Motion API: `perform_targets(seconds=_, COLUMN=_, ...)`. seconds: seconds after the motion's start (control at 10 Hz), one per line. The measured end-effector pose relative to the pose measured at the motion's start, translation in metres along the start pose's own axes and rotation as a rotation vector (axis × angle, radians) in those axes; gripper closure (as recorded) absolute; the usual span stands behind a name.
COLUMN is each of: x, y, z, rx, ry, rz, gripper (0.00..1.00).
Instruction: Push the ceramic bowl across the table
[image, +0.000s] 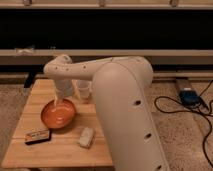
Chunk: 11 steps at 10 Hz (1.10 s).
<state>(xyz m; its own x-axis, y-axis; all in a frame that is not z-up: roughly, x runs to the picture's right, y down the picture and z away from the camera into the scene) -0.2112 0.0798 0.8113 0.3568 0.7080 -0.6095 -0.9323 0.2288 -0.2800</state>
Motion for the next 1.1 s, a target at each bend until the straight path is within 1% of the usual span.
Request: perform_targets(seconds=1.1, x=0.0001, y=0.0002, z=0.0001, rx=0.000, ry=0.000, rz=0.000, gripper=0.20)
